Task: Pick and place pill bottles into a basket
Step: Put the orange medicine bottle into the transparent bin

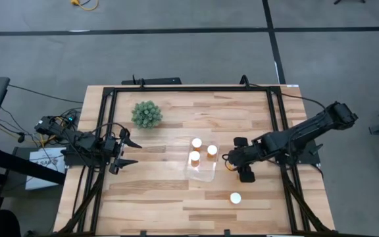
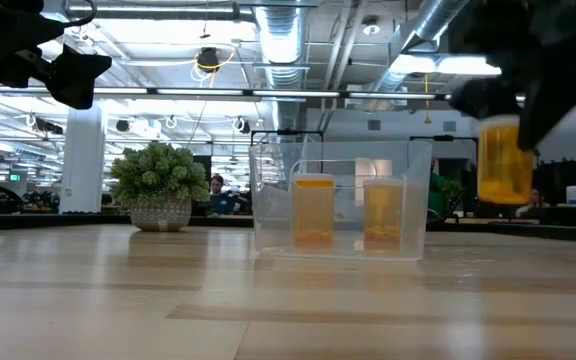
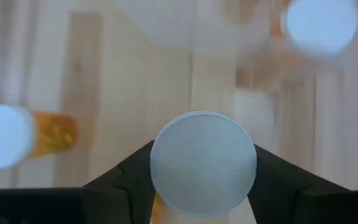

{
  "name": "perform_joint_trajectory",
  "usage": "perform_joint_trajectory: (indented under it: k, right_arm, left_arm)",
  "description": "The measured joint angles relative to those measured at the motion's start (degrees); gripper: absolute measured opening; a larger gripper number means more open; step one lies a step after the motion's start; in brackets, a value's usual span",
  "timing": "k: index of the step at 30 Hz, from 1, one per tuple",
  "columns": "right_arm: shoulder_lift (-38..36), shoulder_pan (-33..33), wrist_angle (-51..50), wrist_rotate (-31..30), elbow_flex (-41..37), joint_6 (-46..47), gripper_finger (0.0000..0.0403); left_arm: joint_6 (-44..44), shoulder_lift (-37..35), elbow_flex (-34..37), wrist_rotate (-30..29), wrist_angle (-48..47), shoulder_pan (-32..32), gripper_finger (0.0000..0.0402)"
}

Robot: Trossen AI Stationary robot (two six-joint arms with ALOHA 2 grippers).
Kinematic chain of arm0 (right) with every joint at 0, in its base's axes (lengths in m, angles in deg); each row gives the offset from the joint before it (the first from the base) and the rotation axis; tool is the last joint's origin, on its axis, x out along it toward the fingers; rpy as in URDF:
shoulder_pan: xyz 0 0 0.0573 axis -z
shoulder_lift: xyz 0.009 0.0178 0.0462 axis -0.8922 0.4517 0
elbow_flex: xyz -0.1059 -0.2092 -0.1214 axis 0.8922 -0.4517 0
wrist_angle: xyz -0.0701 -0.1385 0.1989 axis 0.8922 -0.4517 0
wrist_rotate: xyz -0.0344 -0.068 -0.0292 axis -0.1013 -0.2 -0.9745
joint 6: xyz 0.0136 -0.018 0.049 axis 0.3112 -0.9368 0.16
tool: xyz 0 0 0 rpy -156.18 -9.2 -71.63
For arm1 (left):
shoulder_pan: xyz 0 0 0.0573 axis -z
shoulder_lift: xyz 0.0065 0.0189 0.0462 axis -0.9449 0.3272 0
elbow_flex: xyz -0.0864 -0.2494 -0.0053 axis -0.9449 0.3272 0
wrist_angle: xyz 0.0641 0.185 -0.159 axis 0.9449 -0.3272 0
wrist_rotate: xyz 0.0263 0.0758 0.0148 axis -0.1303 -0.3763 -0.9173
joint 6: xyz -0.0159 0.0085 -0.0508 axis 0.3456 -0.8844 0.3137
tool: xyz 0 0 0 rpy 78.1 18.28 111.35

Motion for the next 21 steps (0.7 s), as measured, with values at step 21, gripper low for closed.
perform_joint_trajectory:
  k: [21]
  right_arm:
    - [6.4, 10.7, 8.9, 3.7, 13.1, -12.4, 0.0201]
  left_arm:
    - [0.0, 0.0, 0.0, 0.0, 0.0, 0.0, 0.0277]
